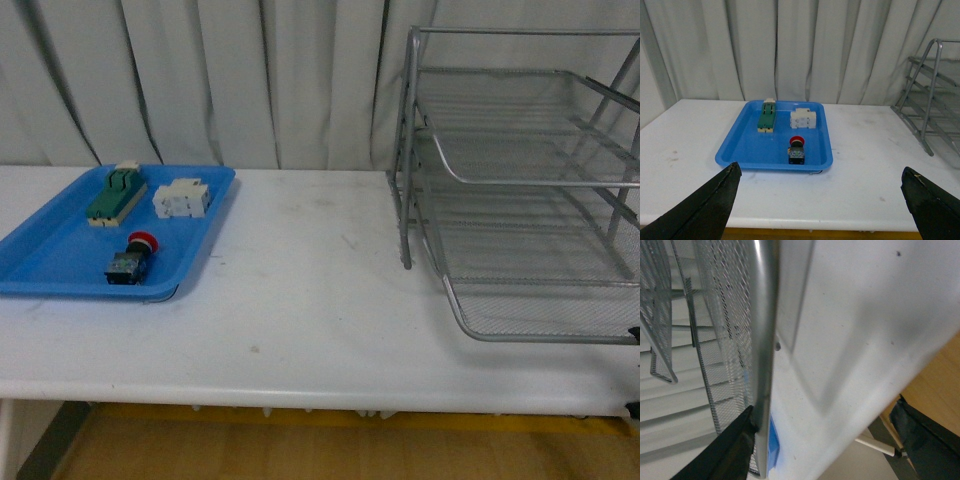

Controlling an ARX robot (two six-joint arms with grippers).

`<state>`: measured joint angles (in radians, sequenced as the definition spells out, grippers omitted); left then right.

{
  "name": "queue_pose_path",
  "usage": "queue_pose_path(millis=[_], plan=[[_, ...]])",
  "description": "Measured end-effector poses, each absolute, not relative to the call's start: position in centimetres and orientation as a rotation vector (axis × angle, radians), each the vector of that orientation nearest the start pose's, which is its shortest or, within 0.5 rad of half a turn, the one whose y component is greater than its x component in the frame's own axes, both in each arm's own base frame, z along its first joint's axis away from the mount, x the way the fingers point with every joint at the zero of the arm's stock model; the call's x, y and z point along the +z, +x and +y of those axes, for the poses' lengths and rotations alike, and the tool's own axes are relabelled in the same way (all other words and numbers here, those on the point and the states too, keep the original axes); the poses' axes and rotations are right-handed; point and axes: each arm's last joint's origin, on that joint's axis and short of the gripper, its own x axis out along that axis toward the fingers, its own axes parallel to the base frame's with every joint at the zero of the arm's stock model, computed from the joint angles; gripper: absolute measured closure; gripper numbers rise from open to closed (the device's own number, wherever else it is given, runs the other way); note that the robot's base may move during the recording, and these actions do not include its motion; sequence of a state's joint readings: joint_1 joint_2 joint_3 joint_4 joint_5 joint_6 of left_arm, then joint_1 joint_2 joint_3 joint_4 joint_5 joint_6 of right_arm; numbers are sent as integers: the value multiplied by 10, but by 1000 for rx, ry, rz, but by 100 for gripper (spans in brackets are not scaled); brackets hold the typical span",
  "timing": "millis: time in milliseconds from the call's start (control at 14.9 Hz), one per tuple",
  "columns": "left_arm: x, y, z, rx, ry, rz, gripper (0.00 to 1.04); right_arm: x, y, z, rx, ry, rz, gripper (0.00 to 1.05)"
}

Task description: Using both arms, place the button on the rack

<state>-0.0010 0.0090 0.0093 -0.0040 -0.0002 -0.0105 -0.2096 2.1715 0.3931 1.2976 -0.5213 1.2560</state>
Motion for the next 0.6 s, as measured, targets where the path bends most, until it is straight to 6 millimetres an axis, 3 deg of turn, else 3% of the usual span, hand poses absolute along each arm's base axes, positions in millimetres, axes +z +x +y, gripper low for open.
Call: queue_pose_path(millis=[134, 335, 603], plan=[[166, 98, 0, -1, -10, 4, 7, 29, 238, -36, -30, 1389, 631, 5], [166, 98, 0, -1, -10, 4, 7, 34, 227, -37, -29, 1392, 637, 7], [166, 98, 0, -1, -10, 4, 7, 72, 203, -40, 57, 1353, 516, 6]])
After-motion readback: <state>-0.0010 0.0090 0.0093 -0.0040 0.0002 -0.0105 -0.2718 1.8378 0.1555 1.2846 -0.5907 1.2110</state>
